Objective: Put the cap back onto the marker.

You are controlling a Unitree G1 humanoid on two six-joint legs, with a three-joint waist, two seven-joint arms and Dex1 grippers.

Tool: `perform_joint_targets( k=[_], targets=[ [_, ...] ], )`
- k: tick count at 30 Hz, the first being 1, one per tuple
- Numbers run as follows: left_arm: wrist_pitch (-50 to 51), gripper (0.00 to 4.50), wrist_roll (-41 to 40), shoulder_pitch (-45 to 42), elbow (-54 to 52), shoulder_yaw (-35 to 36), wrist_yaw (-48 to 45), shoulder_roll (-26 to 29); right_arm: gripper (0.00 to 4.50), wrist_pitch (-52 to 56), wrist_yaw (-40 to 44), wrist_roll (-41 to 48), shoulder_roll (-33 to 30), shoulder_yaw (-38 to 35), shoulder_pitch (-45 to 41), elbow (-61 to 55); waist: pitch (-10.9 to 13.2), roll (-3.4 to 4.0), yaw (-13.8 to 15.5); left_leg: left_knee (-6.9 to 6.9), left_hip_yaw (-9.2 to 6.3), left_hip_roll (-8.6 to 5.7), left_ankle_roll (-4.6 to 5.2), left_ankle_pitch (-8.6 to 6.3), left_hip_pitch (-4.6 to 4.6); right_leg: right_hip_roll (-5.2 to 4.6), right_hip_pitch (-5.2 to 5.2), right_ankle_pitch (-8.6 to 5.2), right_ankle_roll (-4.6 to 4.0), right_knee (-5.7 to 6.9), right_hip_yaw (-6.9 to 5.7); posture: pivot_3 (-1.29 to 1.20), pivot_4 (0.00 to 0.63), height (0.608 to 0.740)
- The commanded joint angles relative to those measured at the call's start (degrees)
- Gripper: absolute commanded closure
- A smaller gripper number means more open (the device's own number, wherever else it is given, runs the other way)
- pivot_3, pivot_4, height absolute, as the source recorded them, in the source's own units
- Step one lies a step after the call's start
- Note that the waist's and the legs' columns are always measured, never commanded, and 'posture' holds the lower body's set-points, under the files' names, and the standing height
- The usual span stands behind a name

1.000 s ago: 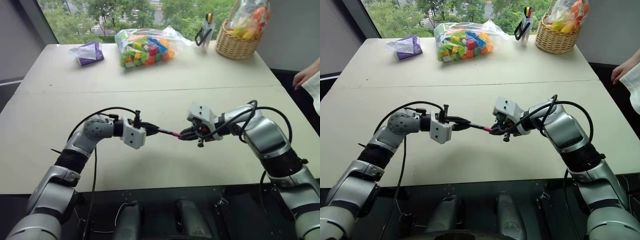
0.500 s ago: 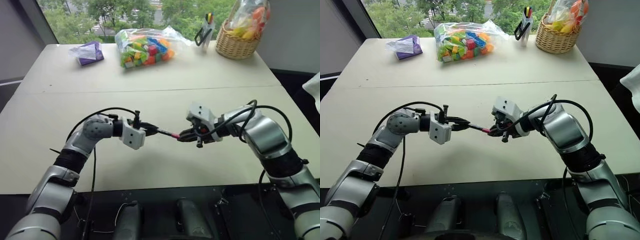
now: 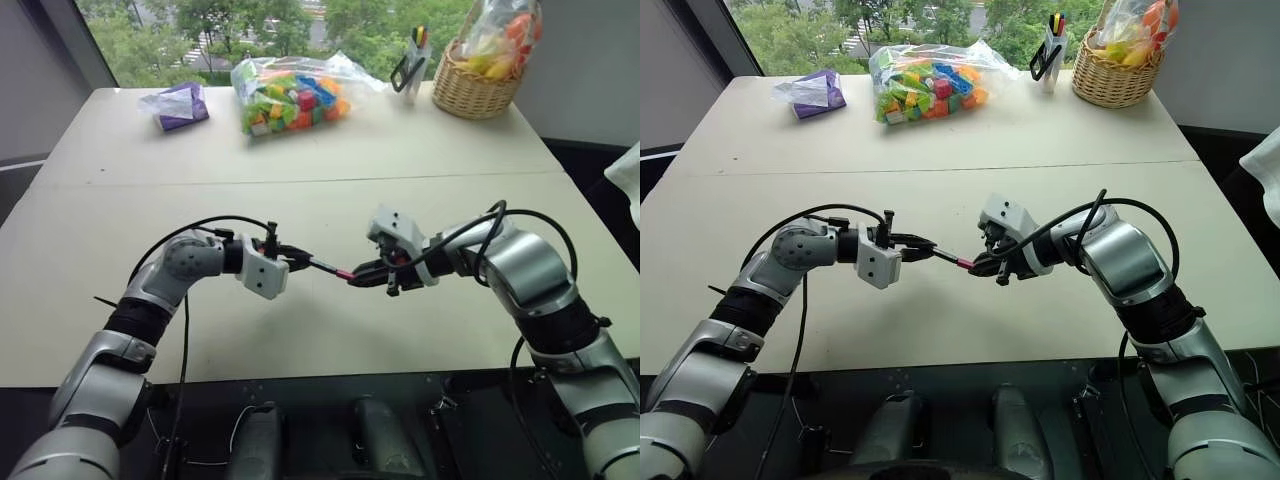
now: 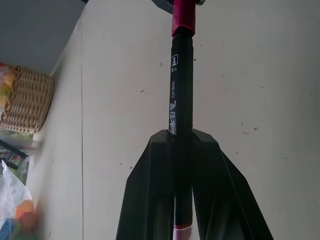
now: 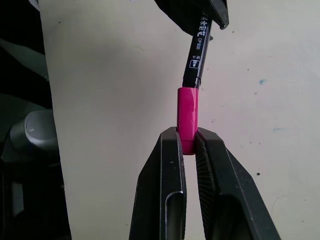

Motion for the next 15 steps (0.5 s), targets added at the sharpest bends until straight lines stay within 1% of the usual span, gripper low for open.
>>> perform_joint_targets(
  k=[1,7,15],
  targets=[
    [0.1,4.5,-1.07,-2.33,-1.35,0.94,2.95,-1.18,4.42,-2.88,1.18,2.81,1.54,2.54,-0.88,-1.87,0.0,0.0,0.0,0.0,0.0,0.0,0.0,0.0,0.0,0.0,0.0,0.0,0.0,0.0,0.0,0.0,0.15,0.74],
    [0.18,4.5,-1.49,-1.92,-2.16,1.24,3.01,-1.23,4.42,-5.34,-0.13,0.61,0.55,4.27,-0.01,1.59,0.0,0.0,-0.01,0.0,0.0,0.0,0.0,0.0,0.0,0.0,0.0,0.0,0.0,0.0,0.0,0.0,0.15,0.74],
    [1.54,4.5,-4.18,-1.29,-3.47,1.98,2.19,-1.52,4.42,-8.31,-1.82,-1.61,0.49,5.39,-0.12,5.73,0.0,0.0,-0.01,0.0,0.0,0.0,0.0,0.0,0.0,0.0,-0.01,0.0,0.0,0.0,-0.01,0.0,0.15,0.74]
  ],
)
